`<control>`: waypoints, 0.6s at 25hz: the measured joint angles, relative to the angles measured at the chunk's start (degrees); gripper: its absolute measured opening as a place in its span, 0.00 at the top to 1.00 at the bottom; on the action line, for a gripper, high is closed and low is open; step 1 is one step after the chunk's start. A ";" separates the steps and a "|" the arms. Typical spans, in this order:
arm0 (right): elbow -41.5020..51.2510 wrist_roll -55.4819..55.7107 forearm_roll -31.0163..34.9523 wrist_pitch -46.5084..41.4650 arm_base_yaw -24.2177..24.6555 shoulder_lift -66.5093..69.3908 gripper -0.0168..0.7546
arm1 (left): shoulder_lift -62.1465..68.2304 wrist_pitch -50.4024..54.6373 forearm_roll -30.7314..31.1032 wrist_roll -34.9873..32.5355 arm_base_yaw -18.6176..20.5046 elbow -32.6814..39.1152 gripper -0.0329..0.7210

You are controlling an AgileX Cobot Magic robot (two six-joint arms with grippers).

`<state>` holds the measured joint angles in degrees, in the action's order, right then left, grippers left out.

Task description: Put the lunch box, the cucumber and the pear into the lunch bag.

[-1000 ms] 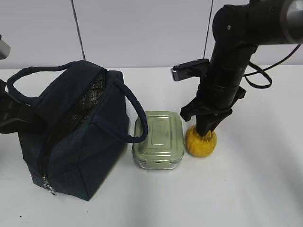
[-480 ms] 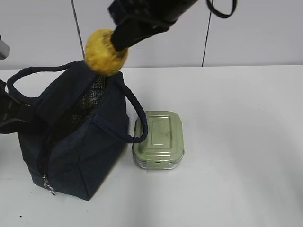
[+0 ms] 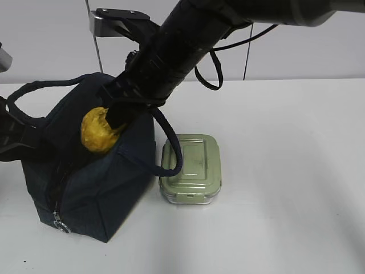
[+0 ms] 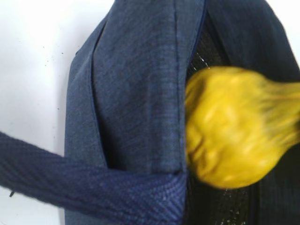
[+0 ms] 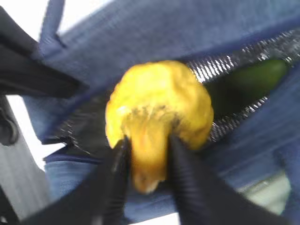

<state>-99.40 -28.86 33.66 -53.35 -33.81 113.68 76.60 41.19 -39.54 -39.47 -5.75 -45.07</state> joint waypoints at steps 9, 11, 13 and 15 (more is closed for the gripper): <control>0.20 2.15 -1.12 -1.26 3.30 -5.22 0.34 | 0.00 0.32 0.07 0.00 0.00 0.00 0.98; 3.82 2.52 -1.93 -0.72 6.15 -7.81 0.35 | 0.00 0.44 0.07 0.00 0.00 0.00 0.98; 8.54 2.79 -2.20 0.94 9.39 -10.29 0.36 | 0.00 0.56 0.07 0.00 0.00 0.00 0.98; 15.91 2.79 -0.51 4.01 13.91 -13.29 0.36 | 0.00 0.58 0.07 0.00 0.00 0.00 0.98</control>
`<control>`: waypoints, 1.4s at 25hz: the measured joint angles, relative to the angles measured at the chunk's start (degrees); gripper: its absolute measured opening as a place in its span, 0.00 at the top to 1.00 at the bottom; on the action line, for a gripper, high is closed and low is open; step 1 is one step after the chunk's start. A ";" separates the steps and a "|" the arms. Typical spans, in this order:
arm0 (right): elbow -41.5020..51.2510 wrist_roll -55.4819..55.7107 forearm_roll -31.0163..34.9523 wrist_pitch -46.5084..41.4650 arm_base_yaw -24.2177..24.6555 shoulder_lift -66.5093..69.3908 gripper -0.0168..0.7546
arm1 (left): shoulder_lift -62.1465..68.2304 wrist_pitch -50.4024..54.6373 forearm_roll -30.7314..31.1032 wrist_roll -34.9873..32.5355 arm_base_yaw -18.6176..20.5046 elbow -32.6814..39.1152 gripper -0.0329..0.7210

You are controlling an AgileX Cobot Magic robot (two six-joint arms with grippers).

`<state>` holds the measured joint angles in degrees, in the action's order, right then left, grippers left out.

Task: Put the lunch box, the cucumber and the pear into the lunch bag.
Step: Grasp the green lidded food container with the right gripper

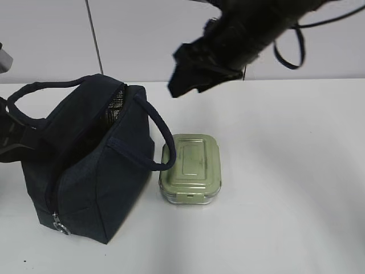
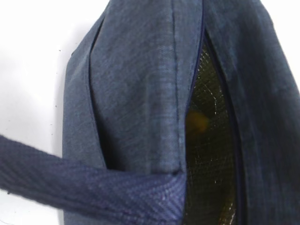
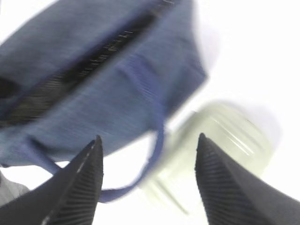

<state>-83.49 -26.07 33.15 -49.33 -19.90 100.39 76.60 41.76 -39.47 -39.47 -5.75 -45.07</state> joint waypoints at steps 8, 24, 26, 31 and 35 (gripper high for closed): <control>19.05 -13.36 25.64 4.06 13.31 3.64 0.34 | 0.00 0.11 0.00 0.00 0.00 0.00 0.98; 18.96 -28.19 41.57 0.77 13.72 16.98 0.22 | 0.00 0.11 0.00 0.00 0.00 0.00 0.98; 18.96 -29.55 43.33 0.37 13.72 17.72 0.22 | 0.00 0.11 0.00 0.00 0.00 0.00 0.98; 18.88 -32.69 46.49 -0.93 13.72 20.09 0.22 | 0.00 0.11 0.00 0.00 0.00 0.00 0.98; 18.84 -34.77 48.05 -1.59 13.72 20.89 0.23 | 0.00 0.06 0.00 0.00 0.00 0.00 0.98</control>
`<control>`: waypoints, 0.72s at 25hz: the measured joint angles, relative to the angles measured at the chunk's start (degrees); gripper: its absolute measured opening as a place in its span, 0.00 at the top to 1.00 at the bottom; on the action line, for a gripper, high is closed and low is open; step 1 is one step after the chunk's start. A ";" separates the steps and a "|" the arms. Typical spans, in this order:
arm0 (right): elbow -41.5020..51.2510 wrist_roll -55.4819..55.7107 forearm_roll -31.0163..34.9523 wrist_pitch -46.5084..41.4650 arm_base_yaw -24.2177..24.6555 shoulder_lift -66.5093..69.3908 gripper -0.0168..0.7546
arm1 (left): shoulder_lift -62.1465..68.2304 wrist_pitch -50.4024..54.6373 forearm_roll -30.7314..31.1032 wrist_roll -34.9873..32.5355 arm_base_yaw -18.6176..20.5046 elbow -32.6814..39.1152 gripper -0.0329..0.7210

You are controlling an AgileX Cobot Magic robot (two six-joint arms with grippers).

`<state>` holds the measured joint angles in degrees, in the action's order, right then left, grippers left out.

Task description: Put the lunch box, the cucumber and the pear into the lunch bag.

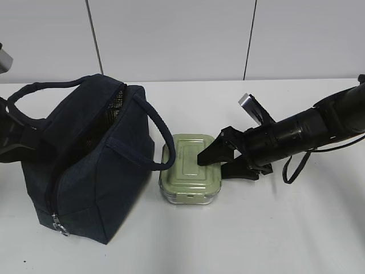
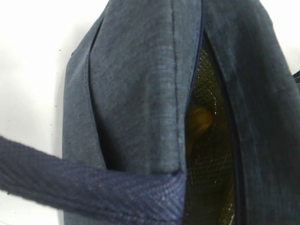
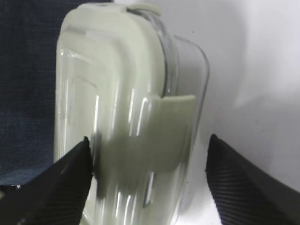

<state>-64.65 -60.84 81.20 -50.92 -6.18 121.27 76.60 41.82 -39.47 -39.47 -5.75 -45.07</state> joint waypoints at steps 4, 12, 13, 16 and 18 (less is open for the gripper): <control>0.00 -0.50 0.93 -0.95 0.00 0.00 0.45 | 0.00 -0.05 0.00 0.00 0.00 0.00 0.98; -0.24 -0.50 1.34 -1.29 0.25 -0.12 0.56 | 0.00 -0.15 0.00 0.00 0.00 0.00 0.98; -0.24 -0.13 0.64 -1.29 0.45 -0.49 0.56 | 0.00 -0.15 0.00 0.00 0.00 0.00 0.98; -0.24 1.59 -3.47 -0.73 2.00 -2.63 0.52 | 0.00 -0.18 0.00 0.00 0.00 0.00 0.98; -0.24 3.70 -8.23 -0.15 3.89 -5.35 0.57 | 0.00 -0.18 0.00 0.00 0.00 0.00 0.98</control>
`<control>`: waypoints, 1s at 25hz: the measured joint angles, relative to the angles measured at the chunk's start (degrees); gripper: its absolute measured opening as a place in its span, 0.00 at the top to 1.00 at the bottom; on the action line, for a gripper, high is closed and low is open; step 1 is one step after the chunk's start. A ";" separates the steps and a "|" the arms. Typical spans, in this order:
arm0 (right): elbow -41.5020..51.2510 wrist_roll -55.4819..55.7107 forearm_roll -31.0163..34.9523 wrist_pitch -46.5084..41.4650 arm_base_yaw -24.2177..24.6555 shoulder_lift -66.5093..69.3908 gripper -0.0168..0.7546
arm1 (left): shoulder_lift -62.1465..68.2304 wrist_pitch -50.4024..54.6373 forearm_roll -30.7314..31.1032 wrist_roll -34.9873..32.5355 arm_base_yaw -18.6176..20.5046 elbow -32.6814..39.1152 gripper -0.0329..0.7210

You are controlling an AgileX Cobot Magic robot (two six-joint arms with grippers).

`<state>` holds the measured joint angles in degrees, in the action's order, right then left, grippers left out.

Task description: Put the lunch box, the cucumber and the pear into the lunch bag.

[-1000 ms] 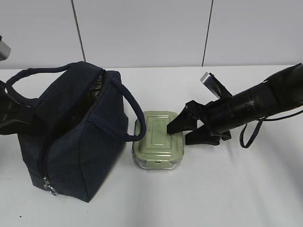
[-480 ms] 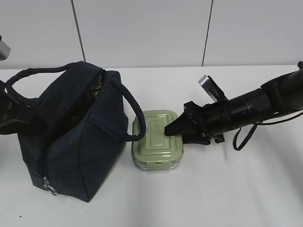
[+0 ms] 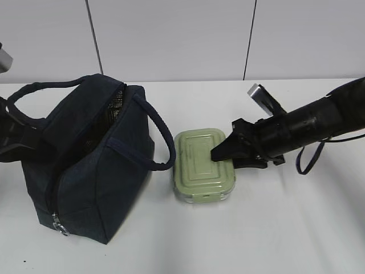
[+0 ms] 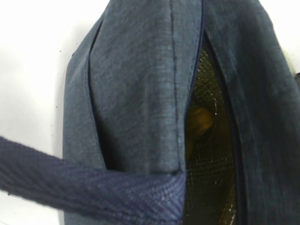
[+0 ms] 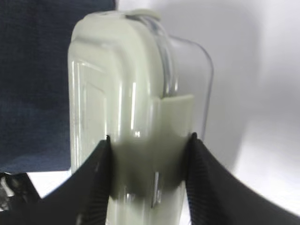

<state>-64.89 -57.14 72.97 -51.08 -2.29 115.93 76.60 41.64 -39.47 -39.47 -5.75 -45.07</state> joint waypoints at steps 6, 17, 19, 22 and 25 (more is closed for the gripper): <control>0.08 4.58 -5.29 -0.05 3.06 -10.75 0.57 | 0.00 0.00 0.00 0.00 0.00 0.00 0.98; -16.08 14.95 -1.58 -3.84 -11.48 -17.31 0.57 | 0.00 -0.23 -0.12 0.00 0.00 0.00 0.98; -18.61 16.16 -1.18 -1.32 -15.70 -16.00 0.57 | 0.00 -0.23 -0.45 0.00 0.00 0.00 0.98; -20.94 17.62 -0.14 2.80 -21.48 -12.16 0.57 | 0.00 -0.23 -1.30 0.00 0.00 0.00 0.98; -20.93 18.77 -1.34 4.23 -23.06 -8.73 0.57 | 0.00 -0.23 -1.64 0.00 0.00 0.00 0.98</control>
<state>-85.82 -38.37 71.64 -46.85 -25.35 107.19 76.60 41.41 -41.11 -39.47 -5.75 -45.07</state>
